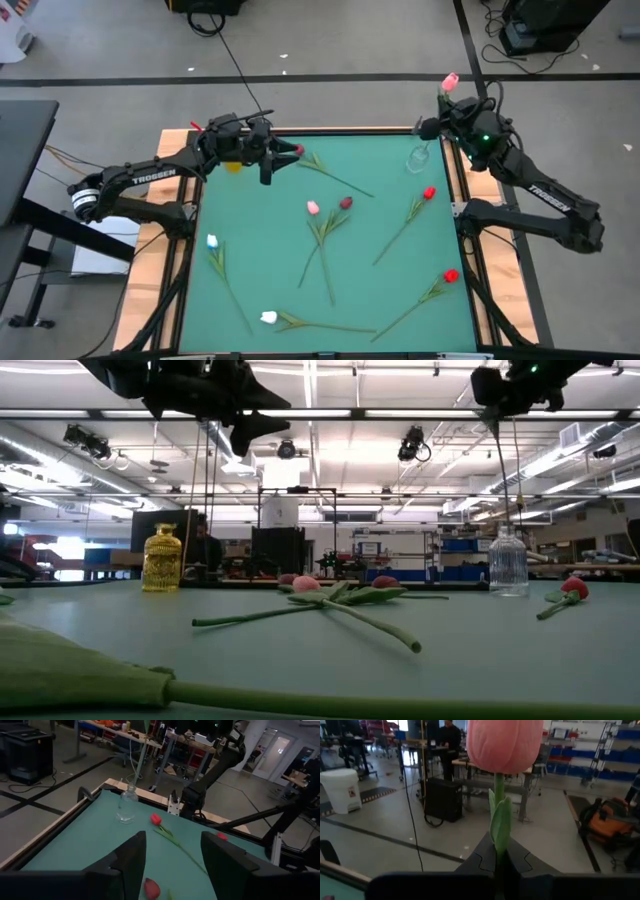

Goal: Sort flowers into vase by color
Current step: Put the left pink flower into the transparent vase, then put the pink flower into the transparent vase

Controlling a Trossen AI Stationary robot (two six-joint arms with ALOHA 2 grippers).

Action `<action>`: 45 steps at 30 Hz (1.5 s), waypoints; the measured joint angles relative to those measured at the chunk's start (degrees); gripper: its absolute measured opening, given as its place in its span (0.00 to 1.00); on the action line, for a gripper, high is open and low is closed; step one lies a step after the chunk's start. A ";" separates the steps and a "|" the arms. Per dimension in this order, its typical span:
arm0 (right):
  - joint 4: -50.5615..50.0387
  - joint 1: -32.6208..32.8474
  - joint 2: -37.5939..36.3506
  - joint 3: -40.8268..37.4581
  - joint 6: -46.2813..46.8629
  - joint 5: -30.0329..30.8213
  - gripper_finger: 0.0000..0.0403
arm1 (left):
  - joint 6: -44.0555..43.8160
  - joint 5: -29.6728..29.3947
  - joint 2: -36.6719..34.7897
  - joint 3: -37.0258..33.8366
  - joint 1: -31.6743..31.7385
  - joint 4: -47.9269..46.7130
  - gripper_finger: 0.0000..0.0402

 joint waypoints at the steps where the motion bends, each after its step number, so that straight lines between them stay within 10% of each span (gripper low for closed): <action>1: -0.11 0.00 0.45 -0.70 1.26 0.26 0.05 | 0.26 -0.88 0.00 0.00 0.00 -0.20 0.48; 10: -15.08 -0.05 2.23 -2.92 23.49 2.48 0.41 | -5.19 -9.50 0.07 0.00 0.02 -7.80 0.51; 17: -33.25 -4.21 3.10 0.43 41.24 -13.28 0.62 | -5.34 -9.47 0.07 0.00 0.00 -16.62 0.54; 29: -52.02 -0.41 3.98 5.85 56.22 -32.99 0.59 | -11.23 -11.85 3.47 -3.10 -9.50 -20.34 0.54; 45: -49.30 25.47 9.82 5.83 70.05 -27.54 0.57 | -50.33 -29.26 19.80 -7.72 -25.96 -0.31 0.54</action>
